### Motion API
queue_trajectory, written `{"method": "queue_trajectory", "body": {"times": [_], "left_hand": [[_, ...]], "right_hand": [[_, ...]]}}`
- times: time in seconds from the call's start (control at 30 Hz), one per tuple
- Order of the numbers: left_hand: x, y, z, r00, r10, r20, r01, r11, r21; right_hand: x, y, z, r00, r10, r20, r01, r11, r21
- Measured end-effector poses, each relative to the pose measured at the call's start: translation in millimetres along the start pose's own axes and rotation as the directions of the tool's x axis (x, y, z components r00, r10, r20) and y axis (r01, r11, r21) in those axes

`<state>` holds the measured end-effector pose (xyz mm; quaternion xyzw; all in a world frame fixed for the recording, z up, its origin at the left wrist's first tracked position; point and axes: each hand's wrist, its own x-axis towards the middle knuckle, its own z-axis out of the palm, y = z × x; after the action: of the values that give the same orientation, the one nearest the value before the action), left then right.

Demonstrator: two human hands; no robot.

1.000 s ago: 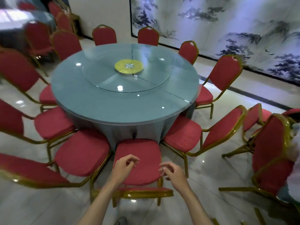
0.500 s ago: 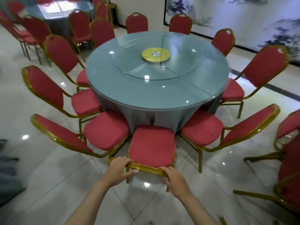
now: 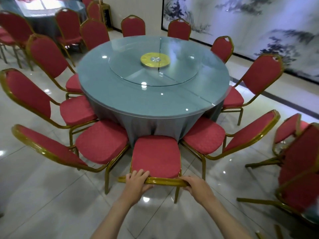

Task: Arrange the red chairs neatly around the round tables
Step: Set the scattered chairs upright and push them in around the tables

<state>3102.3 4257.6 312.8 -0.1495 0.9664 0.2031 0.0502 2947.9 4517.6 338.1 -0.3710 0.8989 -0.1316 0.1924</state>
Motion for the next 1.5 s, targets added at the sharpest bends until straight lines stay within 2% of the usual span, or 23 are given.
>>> {"method": "queue_trajectory", "body": {"times": [0.27, 0.4, 0.57, 0.7, 0.9, 1.03, 1.1, 1.2, 1.37, 1.5], "left_hand": [[-4.2, 37.1, 5.6, 0.999, -0.001, -0.052, 0.001, 1.000, -0.002], [-9.0, 33.0, -7.5, 0.992, 0.091, -0.088, -0.081, 0.990, 0.115], [-12.6, 23.7, -16.8, 0.987, 0.102, -0.126, -0.092, 0.992, 0.086], [-8.0, 8.9, -15.9, 0.986, 0.102, -0.134, -0.093, 0.993, 0.074], [-0.4, 24.1, -14.2, 0.988, 0.045, -0.146, -0.046, 0.999, -0.004], [9.2, 39.3, -9.9, 0.991, -0.043, -0.126, 0.014, 0.975, -0.221], [11.8, 46.5, -5.0, 0.991, -0.076, -0.112, 0.037, 0.949, -0.313], [11.8, 54.3, -1.8, 0.990, -0.089, -0.106, 0.041, 0.920, -0.389], [18.9, 77.9, -3.5, 0.984, -0.131, -0.122, 0.052, 0.860, -0.507], [23.9, 83.2, -3.7, 0.986, -0.124, -0.110, 0.057, 0.876, -0.478]], "right_hand": [[-8.5, 17.4, -14.1, 0.996, 0.087, 0.020, -0.088, 0.995, 0.039], [-9.0, 3.2, -5.5, 0.995, 0.097, 0.002, -0.096, 0.990, 0.099], [8.1, 12.3, 13.0, 0.998, 0.039, 0.039, -0.040, 0.999, 0.009], [10.6, -5.6, -0.8, 0.998, 0.017, 0.062, -0.019, 1.000, 0.019], [20.2, 19.2, 12.4, 0.996, 0.091, 0.020, -0.092, 0.995, 0.040], [17.1, 17.5, 29.3, 0.976, 0.188, -0.111, -0.162, 0.964, 0.210], [14.4, 10.6, 35.6, 0.952, 0.238, -0.194, -0.202, 0.961, 0.191], [15.3, 8.4, 33.5, 0.934, 0.321, -0.154, -0.292, 0.938, 0.184], [7.9, 23.5, 8.5, 0.963, 0.252, -0.099, -0.216, 0.935, 0.280], [-12.7, 32.8, -20.5, 0.956, 0.268, -0.117, -0.205, 0.900, 0.384]]}}
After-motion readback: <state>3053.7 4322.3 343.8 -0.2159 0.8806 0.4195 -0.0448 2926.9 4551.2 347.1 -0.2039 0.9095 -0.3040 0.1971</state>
